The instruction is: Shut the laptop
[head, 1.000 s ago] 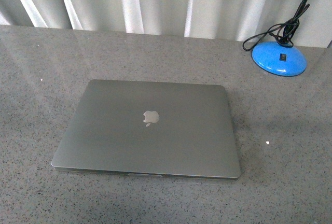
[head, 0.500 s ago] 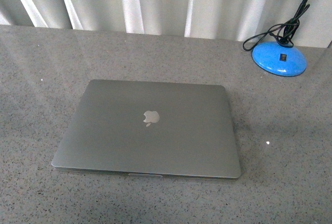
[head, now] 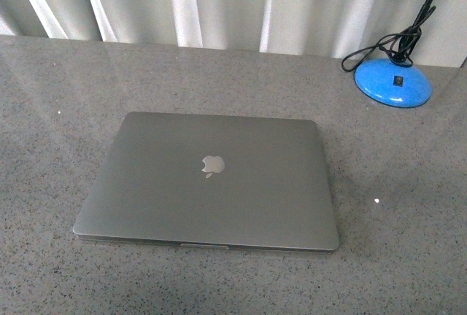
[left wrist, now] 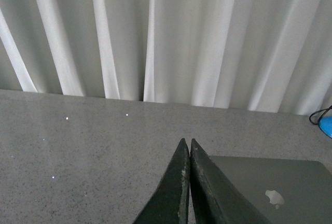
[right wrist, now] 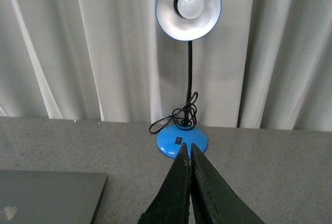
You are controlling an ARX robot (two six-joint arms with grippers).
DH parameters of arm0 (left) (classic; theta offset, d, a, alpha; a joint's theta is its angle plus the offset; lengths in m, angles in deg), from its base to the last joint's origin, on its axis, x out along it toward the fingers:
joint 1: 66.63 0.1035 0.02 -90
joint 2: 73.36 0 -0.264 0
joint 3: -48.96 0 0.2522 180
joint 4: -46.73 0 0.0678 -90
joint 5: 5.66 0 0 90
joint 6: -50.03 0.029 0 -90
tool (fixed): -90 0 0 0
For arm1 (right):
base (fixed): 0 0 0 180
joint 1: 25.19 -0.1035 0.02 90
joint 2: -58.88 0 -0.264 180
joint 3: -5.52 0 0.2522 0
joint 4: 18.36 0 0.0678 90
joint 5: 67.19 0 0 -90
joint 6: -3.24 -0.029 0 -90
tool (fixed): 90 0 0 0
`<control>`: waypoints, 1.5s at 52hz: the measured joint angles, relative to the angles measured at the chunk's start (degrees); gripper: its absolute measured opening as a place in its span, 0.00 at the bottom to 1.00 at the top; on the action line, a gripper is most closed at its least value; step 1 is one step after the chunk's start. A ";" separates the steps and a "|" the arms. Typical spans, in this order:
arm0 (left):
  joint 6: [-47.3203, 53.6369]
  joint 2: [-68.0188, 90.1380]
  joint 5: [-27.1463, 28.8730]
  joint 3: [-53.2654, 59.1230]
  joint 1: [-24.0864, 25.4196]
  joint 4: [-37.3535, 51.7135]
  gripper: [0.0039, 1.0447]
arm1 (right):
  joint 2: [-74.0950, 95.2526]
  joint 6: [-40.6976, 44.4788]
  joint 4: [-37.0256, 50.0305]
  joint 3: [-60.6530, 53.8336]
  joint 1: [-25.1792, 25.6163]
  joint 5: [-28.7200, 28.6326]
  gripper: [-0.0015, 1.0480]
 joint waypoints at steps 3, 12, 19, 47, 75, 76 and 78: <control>0.00 0.02 -0.02 0.00 0.00 -0.11 0.03 | -2.97 0.00 -3.78 0.02 0.00 0.04 0.01; 0.00 -0.07 -0.02 0.00 0.00 -0.20 0.03 | -9.68 -0.02 -10.05 0.02 0.02 0.11 0.01; -0.02 -0.04 0.00 0.00 0.00 -0.20 0.03 | -9.70 -0.02 -10.16 0.02 0.02 0.09 0.01; 0.00 -0.04 0.00 0.00 0.00 -0.20 0.95 | -9.70 -0.02 -10.16 0.02 0.02 0.11 0.89; 0.11 -0.04 0.00 0.00 0.00 -0.20 0.94 | -9.70 -0.24 -10.16 0.02 0.02 0.11 0.90; 0.11 -0.04 0.00 0.00 0.00 -0.20 0.94 | -9.70 -0.24 -10.16 0.02 0.04 0.11 0.90; 0.11 -0.04 0.00 0.00 0.00 -0.20 0.94 | -9.70 -0.24 -10.16 0.02 0.02 0.11 0.90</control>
